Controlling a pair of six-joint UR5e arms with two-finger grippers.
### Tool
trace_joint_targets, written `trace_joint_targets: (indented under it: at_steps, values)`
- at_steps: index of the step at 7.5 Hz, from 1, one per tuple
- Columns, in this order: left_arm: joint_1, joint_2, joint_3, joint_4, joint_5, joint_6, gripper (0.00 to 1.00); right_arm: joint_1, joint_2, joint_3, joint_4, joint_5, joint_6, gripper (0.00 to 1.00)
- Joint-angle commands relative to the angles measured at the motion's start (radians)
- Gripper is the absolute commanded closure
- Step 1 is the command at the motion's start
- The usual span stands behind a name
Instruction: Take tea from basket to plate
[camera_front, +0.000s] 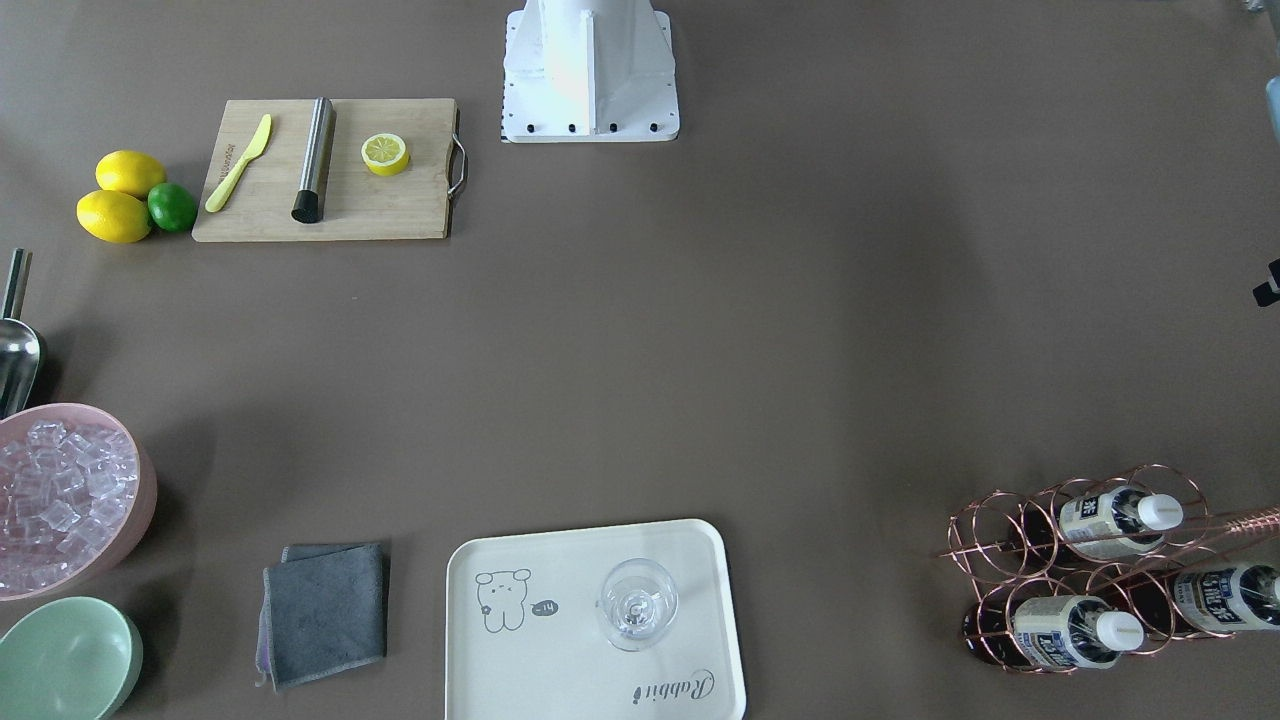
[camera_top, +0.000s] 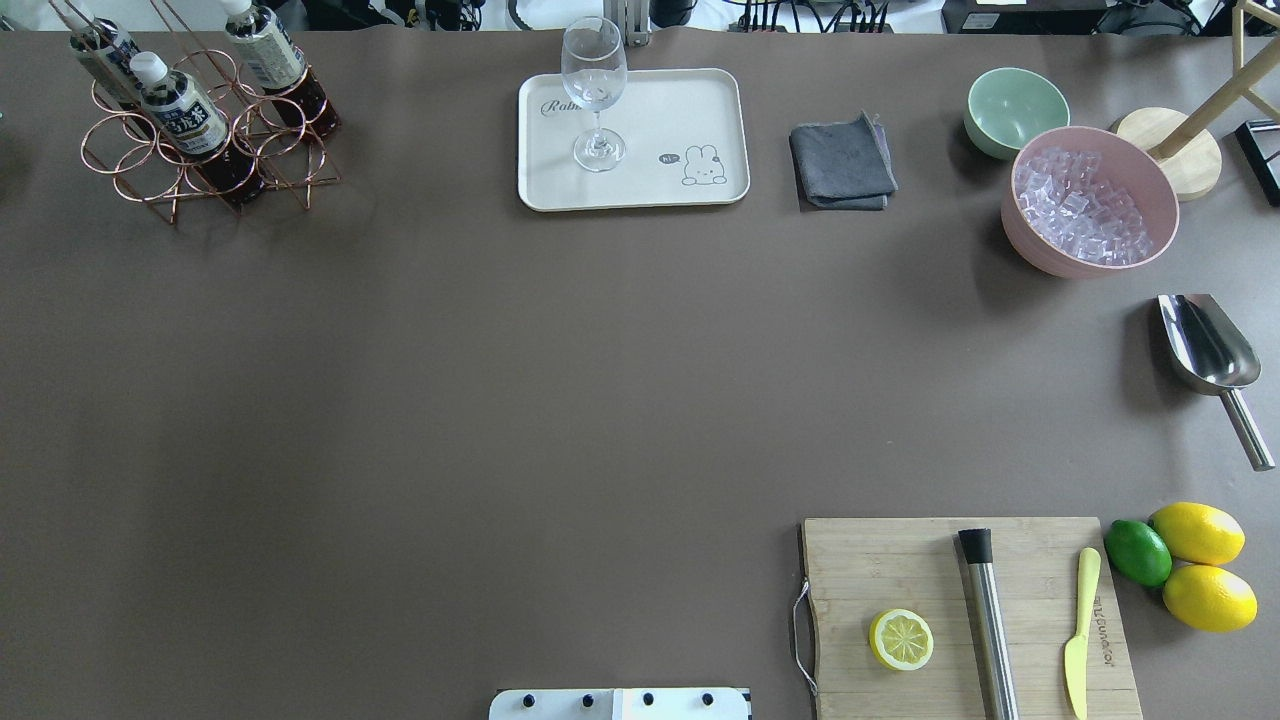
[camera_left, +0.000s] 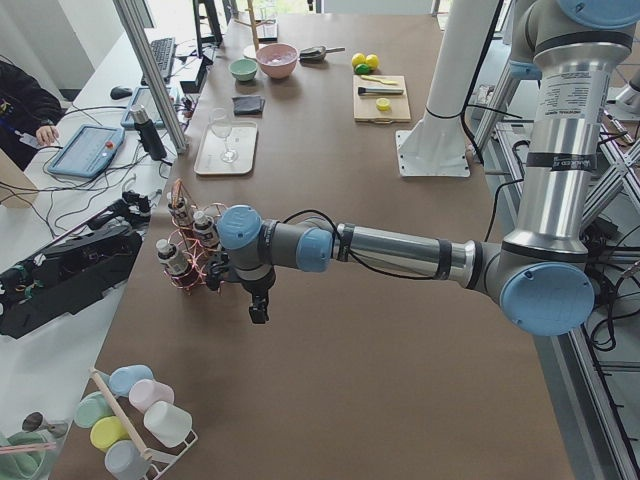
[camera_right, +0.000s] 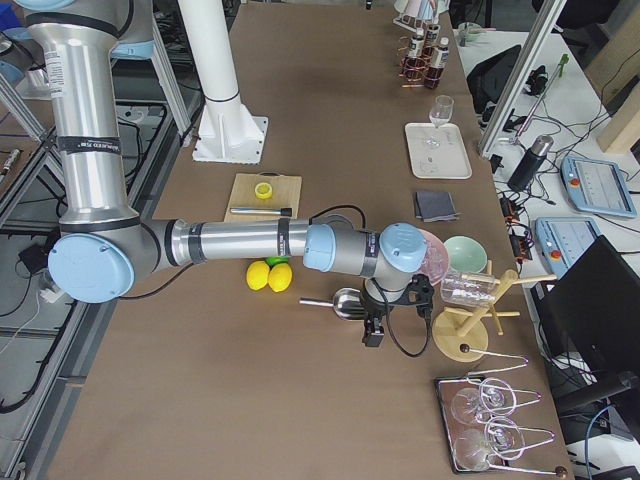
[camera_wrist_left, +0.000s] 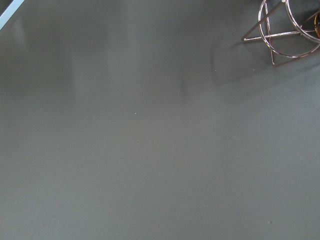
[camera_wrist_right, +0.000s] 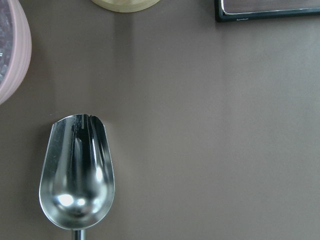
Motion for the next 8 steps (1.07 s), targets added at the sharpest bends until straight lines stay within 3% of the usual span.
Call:
trace_joint_targets:
  at_steps: [1, 3, 6, 8]
  values:
    - [-0.035, -0.015, -0.014, 0.002, 0.0, 0.038, 0.02, 0.001, 0.0, 0.0, 0.0, 0.0, 0.001, 0.0]
    - [-0.029, -0.087, -0.019, 0.003, -0.001, 0.102, 0.02, 0.001, 0.0, -0.001, 0.0, 0.0, 0.001, 0.0]
    - [-0.036, -0.228, 0.007, 0.002, -0.021, 0.373, 0.02, 0.001, 0.0, -0.005, 0.0, -0.001, 0.001, 0.0]
    - [-0.029, -0.335, 0.076, 0.0, -0.054, 0.542, 0.02, 0.001, 0.0, -0.005, 0.0, 0.0, 0.001, 0.0]
